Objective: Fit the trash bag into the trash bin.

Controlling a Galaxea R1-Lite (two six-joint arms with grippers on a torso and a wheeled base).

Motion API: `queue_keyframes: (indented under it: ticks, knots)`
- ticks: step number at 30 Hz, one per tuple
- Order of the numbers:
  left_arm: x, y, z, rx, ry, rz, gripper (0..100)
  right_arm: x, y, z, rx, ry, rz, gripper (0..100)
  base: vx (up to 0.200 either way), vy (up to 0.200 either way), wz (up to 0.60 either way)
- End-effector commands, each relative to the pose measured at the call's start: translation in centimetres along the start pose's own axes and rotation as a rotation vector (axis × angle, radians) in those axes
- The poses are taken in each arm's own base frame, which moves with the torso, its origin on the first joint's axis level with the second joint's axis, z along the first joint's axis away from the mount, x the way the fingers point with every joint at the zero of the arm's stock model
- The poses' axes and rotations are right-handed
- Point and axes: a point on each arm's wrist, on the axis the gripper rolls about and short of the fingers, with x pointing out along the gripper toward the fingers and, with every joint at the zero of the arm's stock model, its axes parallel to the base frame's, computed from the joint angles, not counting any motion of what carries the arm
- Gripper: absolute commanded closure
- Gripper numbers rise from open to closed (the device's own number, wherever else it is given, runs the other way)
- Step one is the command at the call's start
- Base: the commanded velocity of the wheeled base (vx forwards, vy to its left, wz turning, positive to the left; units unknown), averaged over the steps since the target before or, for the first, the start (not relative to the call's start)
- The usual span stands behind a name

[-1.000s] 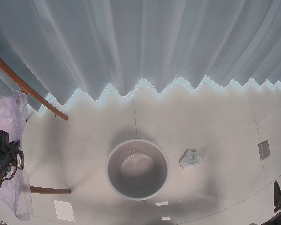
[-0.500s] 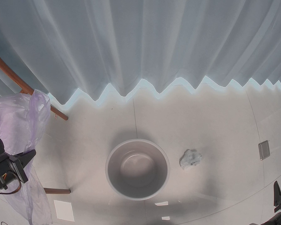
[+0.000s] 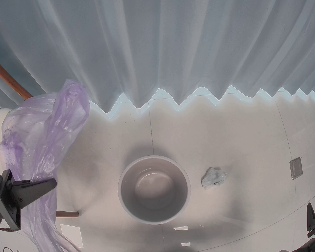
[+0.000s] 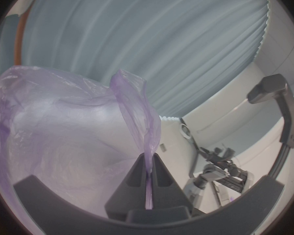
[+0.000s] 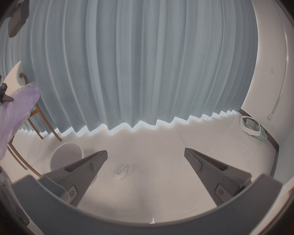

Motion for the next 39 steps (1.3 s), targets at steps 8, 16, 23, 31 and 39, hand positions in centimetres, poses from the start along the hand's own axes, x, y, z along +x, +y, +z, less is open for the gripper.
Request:
queue_keyframes:
  ticks: [8,16,23,31,39]
  knots:
    - [4.0,-1.5,2.5,-0.02,0.104,-0.21,100,0.0,0.0,-0.5,0.0,0.001,0.001,0,0.0,0.0,0.0]
    - [6.8,-2.2,4.5,-0.014,0.119,-0.262,100,0.0,0.0,-0.5,0.0,0.001,0.002,0,0.0,0.0,0.0]
    - [8.4,-1.6,3.8,-0.033,0.174,-0.246,100,0.0,0.0,-0.5,0.0,0.001,-0.001,0,0.0,0.0,0.0]
    - [8.7,-0.8,2.0,-0.065,0.24,-0.222,100,0.0,0.0,-0.5,0.0,0.001,-0.001,0,0.0,0.0,0.0]
    - [9.2,0.2,0.8,-0.088,0.284,-0.169,100,0.0,0.0,-0.5,0.0,0.002,-0.001,0,0.0,0.0,0.0]
